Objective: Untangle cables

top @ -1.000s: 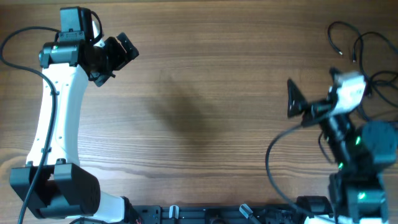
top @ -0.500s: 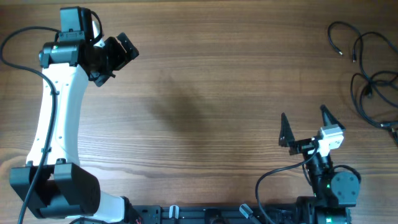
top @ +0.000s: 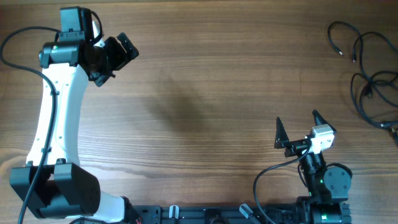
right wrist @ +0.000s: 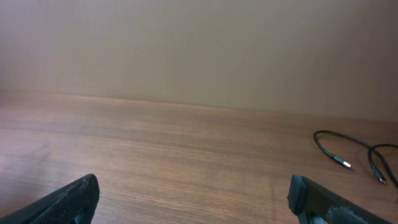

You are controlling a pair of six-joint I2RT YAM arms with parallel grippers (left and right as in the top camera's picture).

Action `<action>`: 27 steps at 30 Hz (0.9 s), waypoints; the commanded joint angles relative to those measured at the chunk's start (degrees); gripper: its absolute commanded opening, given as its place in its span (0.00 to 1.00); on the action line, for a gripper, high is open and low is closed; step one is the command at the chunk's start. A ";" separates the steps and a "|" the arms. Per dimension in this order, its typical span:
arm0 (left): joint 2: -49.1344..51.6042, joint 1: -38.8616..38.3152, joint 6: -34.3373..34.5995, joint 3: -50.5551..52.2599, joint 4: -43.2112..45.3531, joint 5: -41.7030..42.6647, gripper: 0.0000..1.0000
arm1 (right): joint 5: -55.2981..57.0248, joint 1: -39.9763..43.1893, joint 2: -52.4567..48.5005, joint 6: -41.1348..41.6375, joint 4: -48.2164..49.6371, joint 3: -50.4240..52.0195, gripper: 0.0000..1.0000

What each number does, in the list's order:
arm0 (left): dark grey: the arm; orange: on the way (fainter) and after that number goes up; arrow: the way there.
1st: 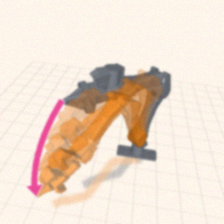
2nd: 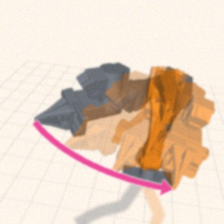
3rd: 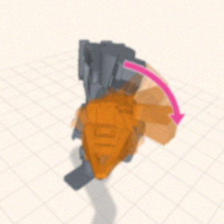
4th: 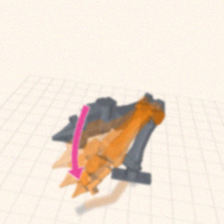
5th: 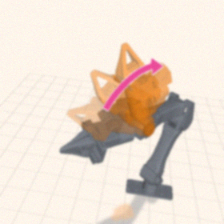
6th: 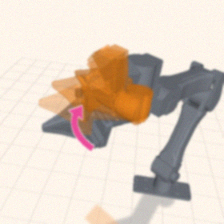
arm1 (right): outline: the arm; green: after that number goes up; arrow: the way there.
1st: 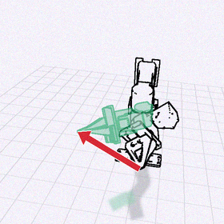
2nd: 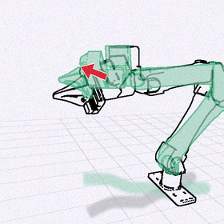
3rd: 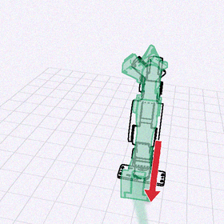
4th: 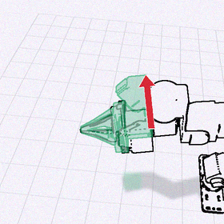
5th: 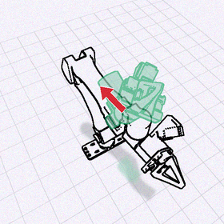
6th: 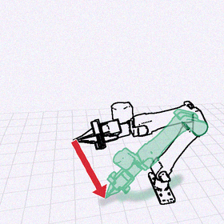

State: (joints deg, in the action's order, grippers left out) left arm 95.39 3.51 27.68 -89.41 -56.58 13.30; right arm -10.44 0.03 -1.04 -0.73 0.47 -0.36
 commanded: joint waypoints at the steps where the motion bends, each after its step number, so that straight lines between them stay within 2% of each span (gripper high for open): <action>1: 0.31 0.15 -0.92 -0.15 0.15 -0.35 1.00 | -0.02 -0.24 0.83 1.11 0.31 0.07 1.00; 21: 0.31 0.15 -0.90 -0.15 0.15 -0.35 1.00 | -0.02 -0.22 0.83 1.11 0.31 0.07 1.00; 27: -2.99 0.09 -0.92 -0.15 0.15 -0.37 1.00 | -0.02 -0.24 0.83 1.14 0.31 0.07 1.00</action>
State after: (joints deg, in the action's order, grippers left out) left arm 95.35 3.51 27.68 -89.41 -56.58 13.30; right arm -10.44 0.03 -1.04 -0.27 0.49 -0.38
